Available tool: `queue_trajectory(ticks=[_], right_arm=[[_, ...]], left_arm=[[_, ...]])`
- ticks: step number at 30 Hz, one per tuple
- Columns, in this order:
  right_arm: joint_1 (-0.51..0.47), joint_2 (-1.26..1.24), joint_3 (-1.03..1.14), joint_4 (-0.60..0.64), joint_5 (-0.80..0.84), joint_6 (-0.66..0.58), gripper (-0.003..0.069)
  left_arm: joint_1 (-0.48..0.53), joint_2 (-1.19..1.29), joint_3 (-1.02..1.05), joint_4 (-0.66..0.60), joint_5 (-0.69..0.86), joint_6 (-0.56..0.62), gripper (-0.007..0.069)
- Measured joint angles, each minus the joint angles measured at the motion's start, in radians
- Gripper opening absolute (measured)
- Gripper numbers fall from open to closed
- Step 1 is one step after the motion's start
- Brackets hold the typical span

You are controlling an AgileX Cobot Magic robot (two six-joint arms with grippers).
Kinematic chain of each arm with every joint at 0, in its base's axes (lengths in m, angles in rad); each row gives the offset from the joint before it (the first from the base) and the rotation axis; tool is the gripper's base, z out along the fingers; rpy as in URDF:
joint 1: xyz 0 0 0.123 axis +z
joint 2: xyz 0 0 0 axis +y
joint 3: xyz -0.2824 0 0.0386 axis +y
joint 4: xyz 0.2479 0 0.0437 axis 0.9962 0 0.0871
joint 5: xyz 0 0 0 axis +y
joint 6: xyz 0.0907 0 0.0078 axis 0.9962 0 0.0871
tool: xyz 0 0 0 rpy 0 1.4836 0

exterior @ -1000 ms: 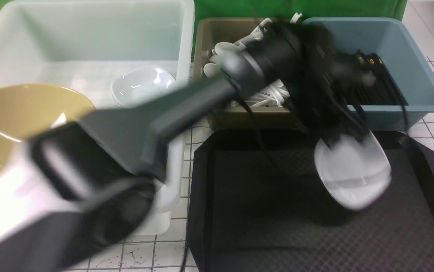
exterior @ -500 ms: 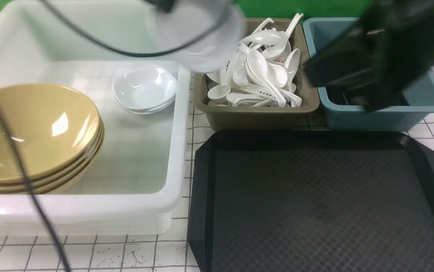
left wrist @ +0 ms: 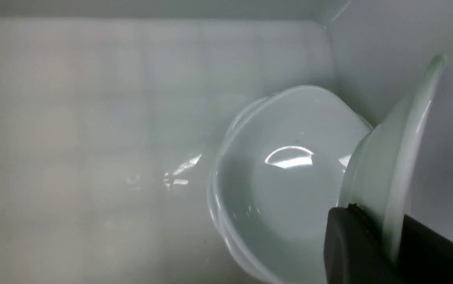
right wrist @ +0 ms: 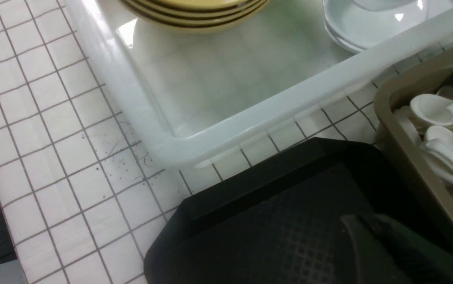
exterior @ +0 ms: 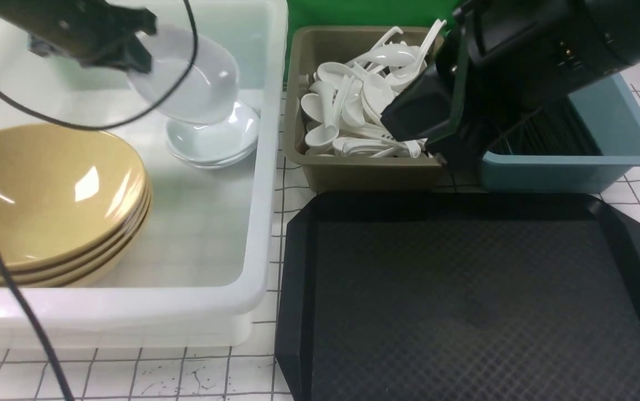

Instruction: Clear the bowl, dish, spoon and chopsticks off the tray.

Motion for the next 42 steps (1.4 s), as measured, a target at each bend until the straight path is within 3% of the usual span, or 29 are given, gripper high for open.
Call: queue_trajectory(ticks=[8,12,16,17,20,24,28,29,33,36,38,42], right_arm=[[0.0,0.027,0.0,-0.014,0.01,0.0,0.0057],[0.0,0.039,0.0,-0.018,0.016,0.0,0.0057],[0.0,0.043,0.0,-0.038,0.034,0.0,0.0062],[0.0,0.043,0.0,-0.039,0.034,0.0,0.0062],[0.0,0.043,0.0,-0.079,0.063,0.01,0.0067],[0.0,0.038,0.0,-0.172,0.102,0.07,0.0068],[0.0,0.015,0.0,-0.263,0.129,0.125,0.007],[0.0,-0.002,0.0,-0.289,0.138,0.147,0.0071],[0.0,-0.037,0.0,-0.317,0.159,0.18,0.0075],[0.0,-0.082,0.0,-0.317,0.179,0.204,0.0078],[0.0,-0.107,0.006,-0.317,0.176,0.208,0.0078],[0.0,-0.201,0.08,-0.317,0.116,0.217,0.0078]], left_arm=[[-0.001,0.138,0.004,-0.056,-0.115,0.035,0.002],[-0.002,0.157,0.004,-0.056,-0.12,0.091,0.0094],[-0.004,0.159,-0.018,-0.05,-0.065,0.148,0.0289],[-0.004,0.159,-0.024,-0.049,-0.059,0.15,0.03],[-0.004,0.159,-0.111,-0.021,0.053,0.151,0.0465],[-0.006,0.138,-0.257,0.04,0.234,0.132,0.054],[-0.018,0.099,-0.384,0.11,0.33,0.043,0.0509],[-0.029,0.062,-0.421,0.177,0.339,-0.021,0.0454],[-0.062,-0.024,-0.424,0.311,0.356,-0.091,0.0283],[-0.096,-0.11,-0.343,0.376,0.361,-0.099,0.0109],[-0.12,-0.178,-0.258,0.385,0.361,-0.099,0.0037],[-0.154,-0.333,-0.044,0.385,0.362,-0.099,-0.0003]])
